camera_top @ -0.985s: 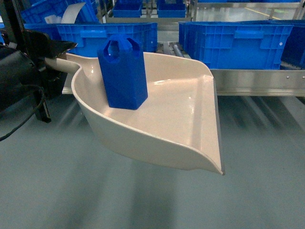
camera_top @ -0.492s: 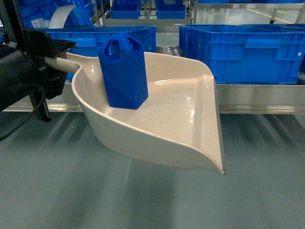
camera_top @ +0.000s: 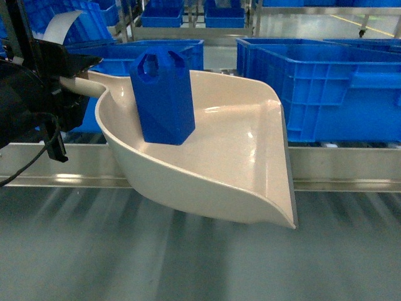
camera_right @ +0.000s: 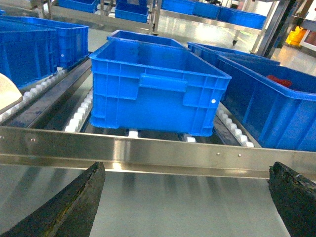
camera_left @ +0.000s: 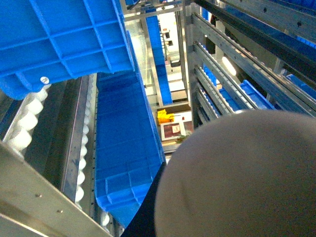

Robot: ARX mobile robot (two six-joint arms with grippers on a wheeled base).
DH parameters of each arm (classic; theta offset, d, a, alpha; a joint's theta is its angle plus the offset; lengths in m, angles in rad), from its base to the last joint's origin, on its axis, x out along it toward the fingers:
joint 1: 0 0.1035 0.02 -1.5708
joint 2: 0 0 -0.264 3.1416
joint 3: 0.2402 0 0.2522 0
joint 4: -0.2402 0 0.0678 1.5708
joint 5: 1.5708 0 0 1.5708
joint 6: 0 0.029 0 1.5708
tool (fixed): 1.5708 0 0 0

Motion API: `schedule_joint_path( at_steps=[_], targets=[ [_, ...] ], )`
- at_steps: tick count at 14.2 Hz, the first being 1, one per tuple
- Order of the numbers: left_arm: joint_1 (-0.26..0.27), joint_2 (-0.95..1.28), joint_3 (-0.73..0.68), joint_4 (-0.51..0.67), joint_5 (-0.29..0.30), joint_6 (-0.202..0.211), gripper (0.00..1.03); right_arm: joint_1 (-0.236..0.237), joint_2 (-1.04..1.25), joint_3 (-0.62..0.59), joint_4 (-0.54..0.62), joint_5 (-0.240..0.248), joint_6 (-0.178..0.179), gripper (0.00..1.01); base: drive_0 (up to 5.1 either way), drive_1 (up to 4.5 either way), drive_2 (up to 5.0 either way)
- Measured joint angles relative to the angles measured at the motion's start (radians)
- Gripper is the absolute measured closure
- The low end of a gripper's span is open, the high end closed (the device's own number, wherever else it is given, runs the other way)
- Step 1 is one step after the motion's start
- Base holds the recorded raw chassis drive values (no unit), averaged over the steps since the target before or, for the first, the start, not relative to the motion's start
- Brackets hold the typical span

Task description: Place part in tray to right shelf

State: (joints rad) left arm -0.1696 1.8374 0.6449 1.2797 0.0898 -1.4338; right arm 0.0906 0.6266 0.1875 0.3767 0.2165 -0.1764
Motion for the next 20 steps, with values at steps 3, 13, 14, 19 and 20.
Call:
schedule_joint_path(
  at_steps=[3, 13, 14, 19, 20],
  targets=[
    [0.000, 0.000, 0.000, -0.003, -0.001, 0.000, 0.91, 0.000, 0.001, 0.000, -0.001, 0.000, 0.000, 0.03, -0.1, 3.92, -4.1],
    [0.001, 0.000, 0.002, 0.000, -0.001, 0.000, 0.91, 0.000, 0.005, 0.000, -0.001, 0.000, 0.000, 0.03, -0.1, 2.35, -2.5],
    [0.001, 0.000, 0.002, 0.000, -0.001, 0.000, 0.91, 0.000, 0.005, 0.000, -0.001, 0.000, 0.000, 0.03, 0.0, 0.00, 0.0],
    [0.001, 0.000, 0.002, 0.000, 0.000, 0.000, 0.91, 0.000, 0.005, 0.000, -0.001, 0.000, 0.000, 0.03, 0.0, 0.00, 0.0],
    [0.001, 0.000, 0.002, 0.000, -0.001, 0.000, 0.91, 0.000, 0.005, 0.000, -0.001, 0.000, 0.000, 0.03, 0.0, 0.00, 0.0]
  ],
)
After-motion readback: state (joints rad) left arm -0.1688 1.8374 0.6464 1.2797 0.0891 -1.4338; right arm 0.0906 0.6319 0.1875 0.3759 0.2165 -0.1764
